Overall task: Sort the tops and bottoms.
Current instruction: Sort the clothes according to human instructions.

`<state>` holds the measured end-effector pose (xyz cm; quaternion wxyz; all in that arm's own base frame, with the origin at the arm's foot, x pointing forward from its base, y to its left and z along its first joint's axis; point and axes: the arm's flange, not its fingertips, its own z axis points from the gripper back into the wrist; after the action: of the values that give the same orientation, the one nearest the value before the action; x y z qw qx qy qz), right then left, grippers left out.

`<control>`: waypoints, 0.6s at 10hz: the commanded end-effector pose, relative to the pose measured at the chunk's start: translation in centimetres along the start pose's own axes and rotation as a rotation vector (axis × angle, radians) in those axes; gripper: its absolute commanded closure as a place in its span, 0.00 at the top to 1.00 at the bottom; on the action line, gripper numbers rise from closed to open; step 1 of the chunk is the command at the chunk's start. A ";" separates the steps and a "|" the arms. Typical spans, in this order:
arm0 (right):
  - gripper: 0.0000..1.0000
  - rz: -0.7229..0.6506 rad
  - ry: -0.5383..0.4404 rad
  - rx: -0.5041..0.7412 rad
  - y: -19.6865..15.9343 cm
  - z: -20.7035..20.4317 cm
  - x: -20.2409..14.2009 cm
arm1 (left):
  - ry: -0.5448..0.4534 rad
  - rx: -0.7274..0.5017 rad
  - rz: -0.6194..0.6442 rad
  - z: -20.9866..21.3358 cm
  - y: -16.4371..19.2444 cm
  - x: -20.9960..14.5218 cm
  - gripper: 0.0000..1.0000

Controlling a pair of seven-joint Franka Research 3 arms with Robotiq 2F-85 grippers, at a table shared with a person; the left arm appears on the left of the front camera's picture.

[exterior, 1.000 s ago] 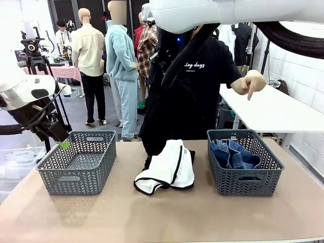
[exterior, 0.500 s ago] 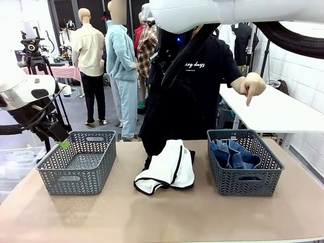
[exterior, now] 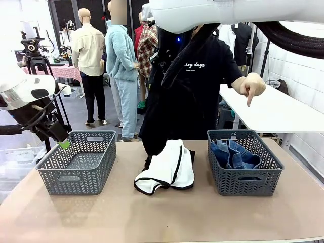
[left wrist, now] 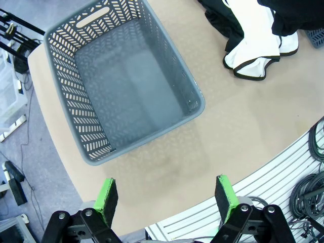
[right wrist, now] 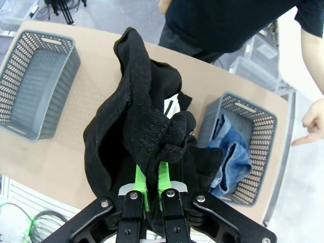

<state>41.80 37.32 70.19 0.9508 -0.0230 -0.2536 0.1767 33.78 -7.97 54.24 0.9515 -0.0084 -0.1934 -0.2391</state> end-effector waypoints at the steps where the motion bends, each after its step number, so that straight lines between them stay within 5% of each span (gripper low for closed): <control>1: 0.00 0.000 0.000 0.000 0.0 0.0 0.0 | 0.004 -0.006 0.000 0.0 0.0 -0.1 1.00; 6: 0.00 -0.206 -0.170 -0.158 -7.7 9.7 -1.3 | 0.004 -0.006 0.000 0.0 0.0 -0.1 1.00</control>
<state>39.04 30.37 79.10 0.9378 -0.0300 -0.3321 0.0965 33.79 -7.96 54.25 0.9515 -0.0085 -0.1934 -0.2389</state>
